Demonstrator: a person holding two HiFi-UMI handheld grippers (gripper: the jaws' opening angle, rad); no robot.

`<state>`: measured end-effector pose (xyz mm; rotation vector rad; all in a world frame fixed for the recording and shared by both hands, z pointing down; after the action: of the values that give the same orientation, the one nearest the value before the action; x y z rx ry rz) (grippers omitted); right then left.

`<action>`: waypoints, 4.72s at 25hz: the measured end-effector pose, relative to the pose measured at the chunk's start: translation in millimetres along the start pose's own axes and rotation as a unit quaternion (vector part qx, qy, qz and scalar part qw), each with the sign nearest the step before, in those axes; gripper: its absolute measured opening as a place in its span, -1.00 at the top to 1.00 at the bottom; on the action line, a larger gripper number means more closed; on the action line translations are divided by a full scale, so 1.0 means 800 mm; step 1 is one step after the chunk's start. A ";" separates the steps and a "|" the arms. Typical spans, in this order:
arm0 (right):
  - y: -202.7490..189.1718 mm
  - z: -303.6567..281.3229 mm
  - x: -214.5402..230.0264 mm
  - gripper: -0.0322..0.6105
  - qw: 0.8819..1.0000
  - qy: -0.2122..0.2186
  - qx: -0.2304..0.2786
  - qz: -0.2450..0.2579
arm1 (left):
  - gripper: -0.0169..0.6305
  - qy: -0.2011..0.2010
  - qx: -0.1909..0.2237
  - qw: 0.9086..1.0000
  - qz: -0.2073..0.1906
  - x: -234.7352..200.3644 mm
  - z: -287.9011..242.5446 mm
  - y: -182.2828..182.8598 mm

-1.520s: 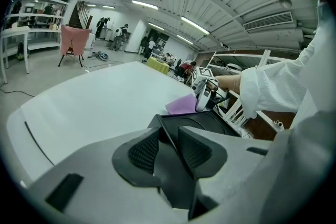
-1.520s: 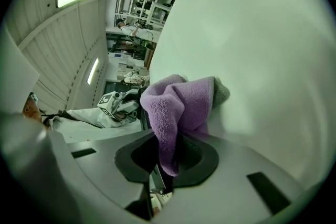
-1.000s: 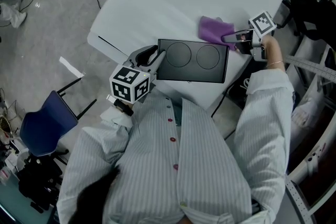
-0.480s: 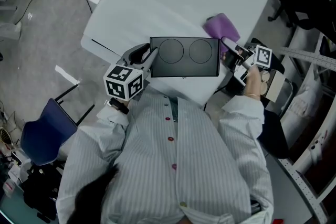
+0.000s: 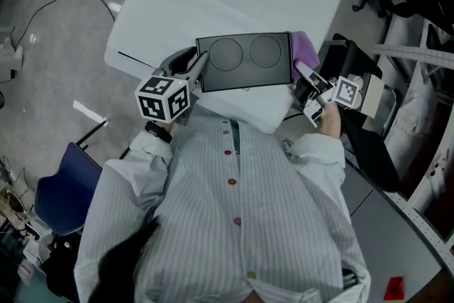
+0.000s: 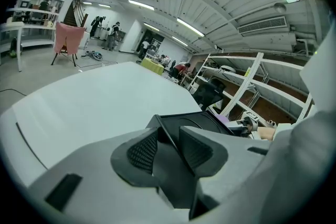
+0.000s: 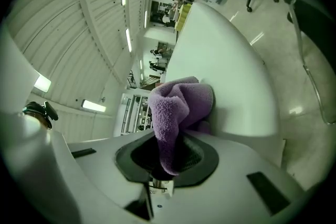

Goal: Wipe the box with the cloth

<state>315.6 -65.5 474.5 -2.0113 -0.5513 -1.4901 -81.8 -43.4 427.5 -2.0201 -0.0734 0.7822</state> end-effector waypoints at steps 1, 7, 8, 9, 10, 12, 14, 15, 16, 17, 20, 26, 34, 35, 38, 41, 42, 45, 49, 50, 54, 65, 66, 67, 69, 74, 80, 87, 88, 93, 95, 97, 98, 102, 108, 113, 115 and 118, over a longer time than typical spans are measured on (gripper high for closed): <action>-0.007 0.008 -0.001 0.75 1.000 -0.002 0.002 0.000 | 0.60 -0.002 0.000 1.000 0.001 0.000 0.000 0.000; -0.043 0.046 -0.006 0.75 0.999 -0.022 0.026 -0.003 | 0.59 -0.013 0.001 1.000 0.006 -0.005 -0.002 0.000; -0.049 0.052 -0.008 0.75 0.999 -0.025 0.030 -0.004 | 0.59 -0.014 0.001 1.000 0.007 -0.006 -0.002 0.000; -0.056 0.057 -0.010 0.75 0.999 -0.027 0.035 -0.004 | 0.59 -0.015 0.000 1.000 0.008 -0.006 -0.001 0.000; -0.062 0.061 -0.012 0.75 0.999 -0.030 0.038 -0.002 | 0.59 -0.016 0.000 1.000 0.009 -0.006 -0.001 0.000; -0.076 0.066 -0.018 0.75 0.998 -0.037 0.044 0.013 | 0.59 -0.018 0.001 1.000 0.012 -0.007 0.000 0.000; -0.087 0.066 -0.025 0.75 0.997 -0.046 0.049 0.040 | 0.58 -0.021 0.000 1.000 0.015 -0.007 -0.001 0.001; -0.092 0.065 -0.029 0.75 0.996 -0.050 0.052 0.055 | 0.58 -0.022 0.000 1.000 0.016 -0.007 -0.002 0.001; -0.097 0.063 -0.032 0.75 0.995 -0.054 0.054 0.069 | 0.59 -0.023 0.000 1.000 0.017 -0.007 -0.002 0.001; -0.103 0.060 -0.036 0.75 0.994 -0.057 0.056 0.080 | 0.58 -0.025 0.000 1.000 0.017 -0.007 -0.002 0.001; -0.120 0.051 -0.045 0.75 0.991 -0.067 0.069 0.096 | 0.58 -0.027 -0.001 0.999 0.018 -0.007 0.000 0.002; -0.149 0.028 -0.053 0.75 0.989 -0.080 0.085 0.095 | 0.58 -0.032 -0.003 0.999 0.022 -0.008 -0.002 0.001; -0.193 -0.011 -0.056 0.75 0.993 -0.077 0.029 0.081 | 0.58 -0.041 -0.005 0.999 0.024 -0.008 -0.004 0.000; -0.195 -0.012 -0.056 0.75 0.993 -0.081 0.026 0.081 | 0.58 -0.041 -0.006 0.999 0.025 -0.007 -0.004 0.000; -0.197 -0.010 -0.058 0.75 0.994 -0.074 0.011 0.077 | 0.58 -0.041 -0.005 0.999 0.026 -0.007 -0.004 0.000; -0.207 -0.016 -0.063 0.75 0.993 -0.074 -0.030 0.092 | 0.58 -0.043 -0.005 0.999 0.028 -0.008 -0.004 0.000; -0.211 -0.021 -0.065 0.75 0.991 -0.075 -0.044 0.101 | 0.58 -0.043 -0.005 0.999 0.029 -0.008 -0.004 0.000; -0.221 -0.038 -0.069 0.75 0.988 -0.070 -0.073 0.113 | 0.58 -0.045 -0.004 0.998 0.032 -0.008 -0.004 -0.001; -0.236 -0.064 -0.077 0.75 0.987 -0.050 -0.106 0.113 | 0.58 -0.046 -0.003 0.998 0.035 -0.007 -0.002 0.001; -0.241 -0.072 -0.078 0.75 0.985 -0.043 -0.119 0.113 | 0.58 -0.046 -0.003 0.998 0.035 -0.007 -0.002 0.001; -0.264 -0.104 -0.082 0.75 0.976 -0.021 -0.176 0.125 | 0.58 -0.045 -0.003 0.998 0.035 -0.007 -0.003 0.001; -0.295 -0.139 -0.095 0.75 0.947 0.035 -0.284 0.145 | 0.58 -0.048 0.009 0.998 0.041 -0.007 -0.002 -0.005; -0.293 -0.136 -0.098 0.75 0.946 0.039 -0.287 0.147 | 0.58 -0.049 0.009 0.998 0.039 -0.006 -0.001 -0.006; -0.289 -0.132 -0.102 0.75 0.944 0.045 -0.290 0.150 | 0.58 -0.049 0.009 0.998 0.038 -0.006 0.002 -0.006; -0.281 -0.123 -0.116 0.75 0.941 0.057 -0.295 0.158 | 0.58 -0.046 0.011 0.998 0.035 -0.006 0.009 -0.006; -0.232 -0.107 -0.165 0.75 0.927 0.096 -0.294 0.211 | 0.58 -0.037 0.022 0.998 0.038 -0.007 0.027 -0.013; -0.130 -0.143 -0.247 0.75 0.900 0.134 -0.246 0.334 | 0.58 -0.018 0.037 0.998 0.047 -0.005 0.051 -0.022; -0.087 -0.272 -0.287 0.74 0.795 0.100 -0.309 0.512 | 0.58 -0.026 0.027 0.998 0.046 0.029 0.054 -0.042; -0.091 -0.293 -0.286 0.74 0.776 0.093 -0.331 0.528 | 0.58 -0.025 0.027 0.998 0.045 0.032 0.055 -0.045; -0.127 -0.378 -0.254 0.74 0.682 0.048 -0.473 0.556 | 0.58 -0.017 0.030 0.998 0.051 0.035 0.059 -0.047; -0.144 -0.401 -0.237 0.75 0.646 0.030 -0.538 0.540 | 0.58 -0.015 0.032 0.998 0.055 0.036 0.059 -0.047; -0.161 -0.420 -0.224 0.75 0.602 0.008 -0.602 0.524 | 0.58 -0.013 0.034 0.998 0.059 0.036 0.058 -0.047; -0.168 -0.427 -0.218 0.74 0.577 -0.006 -0.632 0.517 | 0.58 -0.012 0.034 0.997 0.061 0.036 0.057 -0.047; -0.196 -0.441 -0.200 0.74 0.481 -0.058 -0.719 0.498 | 0.58 -0.009 0.039 0.997 0.069 0.039 0.056 -0.048; -0.230 -0.437 -0.190 0.75 0.330 -0.087 -0.775 0.532 | 0.58 -0.011 0.045 0.996 0.081 0.038 0.056 -0.049; -0.256 -0.425 -0.193 0.75 0.239 -0.056 -0.778 0.578 | 0.58 -0.016 0.050 0.995 0.089 0.032 0.060 -0.052; -0.261 -0.418 -0.196 0.75 0.211 -0.039 -0.775 0.595 | 0.58 -0.018 0.052 0.994 0.097 0.033 0.059 -0.052; -0.265 -0.409 -0.199 0.75 0.190 -0.018 -0.770 0.609 | 0.58 -0.024 0.053 0.993 0.099 0.033 0.061 -0.051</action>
<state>-99.8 -120.2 435.2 -1.7859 3.0244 -0.2790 -77.9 25.7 429.4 -1.9279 0.1407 0.9394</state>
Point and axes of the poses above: the fingertips, and each gripper's own axes: z backward along the fingers, x to its right, y out of its top, the point moved 10 cm from there along z, backward along the fingers, and after that the axes turned 11 degrees about x, right-handed, at the moved point
